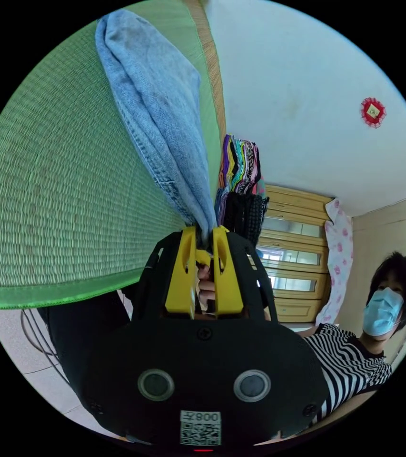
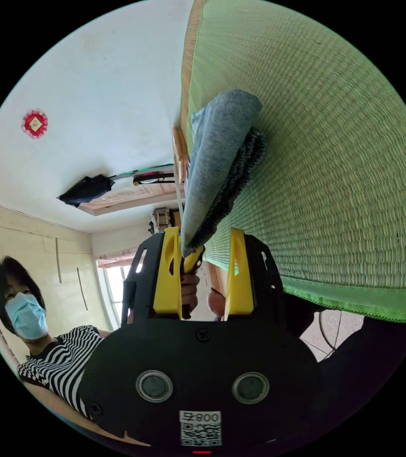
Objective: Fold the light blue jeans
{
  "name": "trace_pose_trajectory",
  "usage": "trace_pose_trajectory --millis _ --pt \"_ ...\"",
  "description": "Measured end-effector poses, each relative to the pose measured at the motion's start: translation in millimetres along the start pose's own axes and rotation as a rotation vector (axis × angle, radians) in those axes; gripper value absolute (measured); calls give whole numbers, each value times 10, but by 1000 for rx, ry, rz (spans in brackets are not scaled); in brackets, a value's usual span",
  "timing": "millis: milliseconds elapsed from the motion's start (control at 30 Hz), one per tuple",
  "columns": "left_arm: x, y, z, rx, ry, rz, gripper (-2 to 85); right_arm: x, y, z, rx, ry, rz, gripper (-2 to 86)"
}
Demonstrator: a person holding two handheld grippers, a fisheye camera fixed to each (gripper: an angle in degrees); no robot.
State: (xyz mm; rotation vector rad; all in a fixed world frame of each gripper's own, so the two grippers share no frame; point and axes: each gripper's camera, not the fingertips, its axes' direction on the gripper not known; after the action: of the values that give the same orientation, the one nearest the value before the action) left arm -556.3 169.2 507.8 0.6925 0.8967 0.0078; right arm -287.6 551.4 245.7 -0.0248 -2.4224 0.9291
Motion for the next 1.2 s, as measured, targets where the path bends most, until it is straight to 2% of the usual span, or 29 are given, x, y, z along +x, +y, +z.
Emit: trace_pose_trajectory --millis 267,400,533,767,1200 --pt "-30 -186 260 -79 -28 25 66 85 -385 -28 -17 -65 15 133" --pt "-91 -239 248 -84 -23 39 63 52 -538 -196 -35 -17 5 104" --pt "-217 -286 14 10 -32 29 62 7 -642 -392 -32 4 -1 90" --pt "-658 -444 -219 274 86 -108 129 -273 -747 -873 -75 14 -30 83" --pt "-888 -525 661 341 245 -235 145 -853 -728 -1821 -87 -6 -49 82"
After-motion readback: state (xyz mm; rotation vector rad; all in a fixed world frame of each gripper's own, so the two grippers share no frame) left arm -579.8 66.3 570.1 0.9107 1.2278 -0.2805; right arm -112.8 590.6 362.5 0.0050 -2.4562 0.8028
